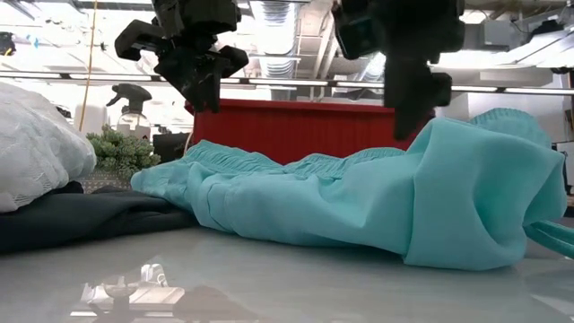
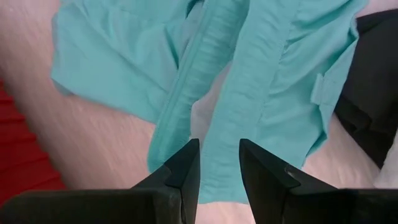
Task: Fold Laundry from Bin
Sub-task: Fold the blue shorts
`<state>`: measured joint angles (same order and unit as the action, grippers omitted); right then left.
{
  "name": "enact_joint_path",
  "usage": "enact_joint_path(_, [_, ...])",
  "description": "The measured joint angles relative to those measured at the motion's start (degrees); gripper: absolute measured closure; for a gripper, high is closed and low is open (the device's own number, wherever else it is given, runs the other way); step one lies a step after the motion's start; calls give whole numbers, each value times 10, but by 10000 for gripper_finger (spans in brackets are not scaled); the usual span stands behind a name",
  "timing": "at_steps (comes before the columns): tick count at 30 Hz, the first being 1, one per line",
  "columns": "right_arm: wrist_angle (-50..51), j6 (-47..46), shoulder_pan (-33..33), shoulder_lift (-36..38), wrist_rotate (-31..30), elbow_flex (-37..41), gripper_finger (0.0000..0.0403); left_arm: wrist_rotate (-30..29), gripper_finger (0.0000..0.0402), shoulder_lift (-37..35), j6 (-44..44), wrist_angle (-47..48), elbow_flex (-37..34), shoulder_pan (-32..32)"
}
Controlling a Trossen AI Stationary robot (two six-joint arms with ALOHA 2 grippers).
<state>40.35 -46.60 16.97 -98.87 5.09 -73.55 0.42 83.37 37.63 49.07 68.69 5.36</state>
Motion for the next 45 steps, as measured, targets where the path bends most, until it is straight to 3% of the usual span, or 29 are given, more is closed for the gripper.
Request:
enact_joint_path(13, [-26, 49, -20, -7, 19, 11, 132, 7, 301, 0, 0, -4, 0, 0])
enact_joint_path(26, [-103, 30, -21, -7, 94, 49, 132, 7, 301, 0, -4, -4, 0, 0])
enact_joint_path(45, [-191, -16, -11, -8, 132, 100, 132, 3, 301, 0, -5, -5, 0, 0])
